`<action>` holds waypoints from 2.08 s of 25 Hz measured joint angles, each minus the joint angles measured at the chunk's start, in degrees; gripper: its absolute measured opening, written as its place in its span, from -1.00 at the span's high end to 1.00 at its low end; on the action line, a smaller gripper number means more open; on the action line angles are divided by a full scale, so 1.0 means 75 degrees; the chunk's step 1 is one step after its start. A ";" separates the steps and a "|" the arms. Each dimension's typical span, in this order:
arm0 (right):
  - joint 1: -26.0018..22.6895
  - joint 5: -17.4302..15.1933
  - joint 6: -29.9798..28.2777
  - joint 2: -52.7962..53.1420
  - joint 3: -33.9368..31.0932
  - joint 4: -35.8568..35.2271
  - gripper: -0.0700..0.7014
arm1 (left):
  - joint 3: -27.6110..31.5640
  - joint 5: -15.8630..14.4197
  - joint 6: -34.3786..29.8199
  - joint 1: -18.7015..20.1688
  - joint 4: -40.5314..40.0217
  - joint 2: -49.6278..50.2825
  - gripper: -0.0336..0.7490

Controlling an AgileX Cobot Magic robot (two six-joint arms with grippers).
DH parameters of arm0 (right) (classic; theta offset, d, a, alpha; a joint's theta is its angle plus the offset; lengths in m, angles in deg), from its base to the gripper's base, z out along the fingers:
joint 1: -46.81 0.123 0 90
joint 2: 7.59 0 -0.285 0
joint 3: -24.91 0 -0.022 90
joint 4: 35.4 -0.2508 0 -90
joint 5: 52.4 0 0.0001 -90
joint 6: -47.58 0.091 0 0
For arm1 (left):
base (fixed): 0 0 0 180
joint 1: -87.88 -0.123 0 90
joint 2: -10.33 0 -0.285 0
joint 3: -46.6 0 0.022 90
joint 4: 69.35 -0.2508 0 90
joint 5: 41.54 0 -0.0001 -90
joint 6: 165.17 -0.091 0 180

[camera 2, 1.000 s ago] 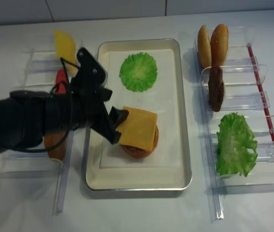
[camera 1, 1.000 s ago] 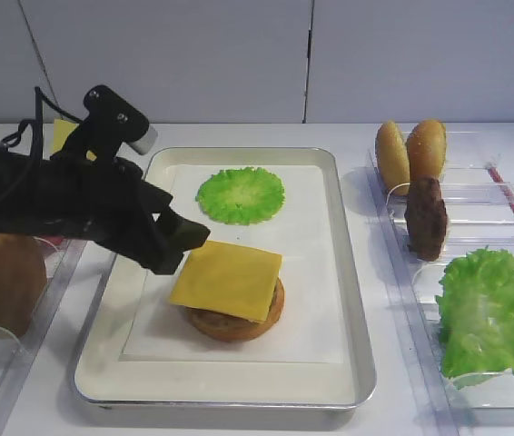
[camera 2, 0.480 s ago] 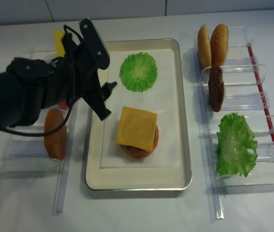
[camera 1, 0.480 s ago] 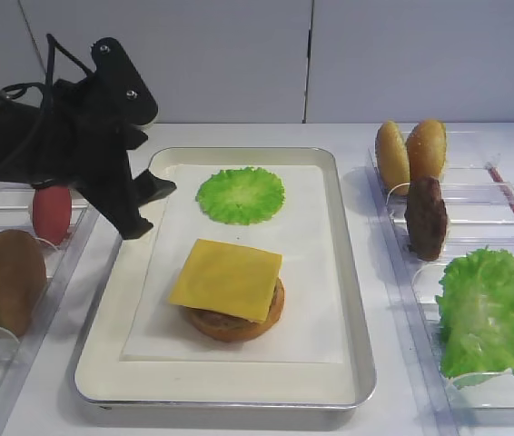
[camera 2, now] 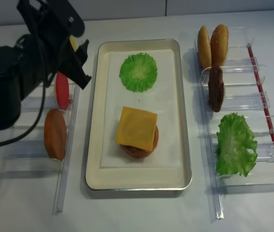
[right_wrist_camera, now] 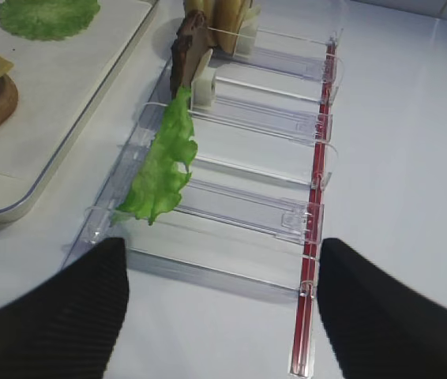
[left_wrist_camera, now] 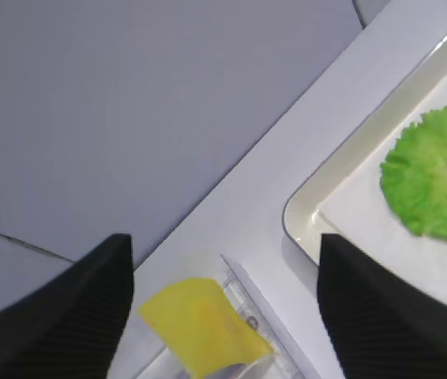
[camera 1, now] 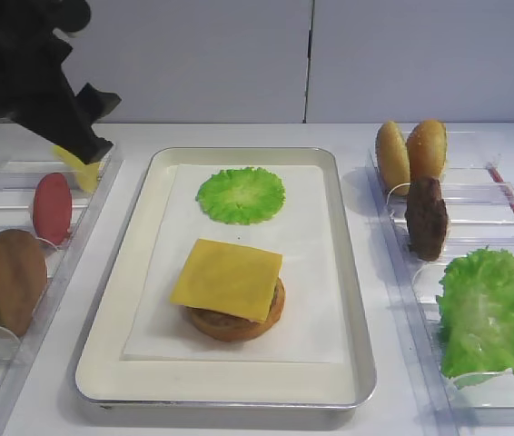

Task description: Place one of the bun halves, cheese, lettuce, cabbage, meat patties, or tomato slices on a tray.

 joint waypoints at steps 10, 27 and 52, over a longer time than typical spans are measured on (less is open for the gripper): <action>0.0000 0.0000 0.0000 0.0000 0.0000 0.0000 -0.52 | 0.0000 -0.0013 0.0000 0.0272 0.0879 -0.0299 -0.30; 0.0000 0.0000 -0.0014 0.0000 0.0000 0.0000 -0.52 | 0.0027 -0.0094 0.0000 0.0389 0.1243 -0.0430 -0.30; 0.0000 0.0000 -0.0014 0.0000 0.0000 0.0000 -0.52 | 0.0027 -0.0269 0.0446 0.0307 0.1637 -0.0430 -0.30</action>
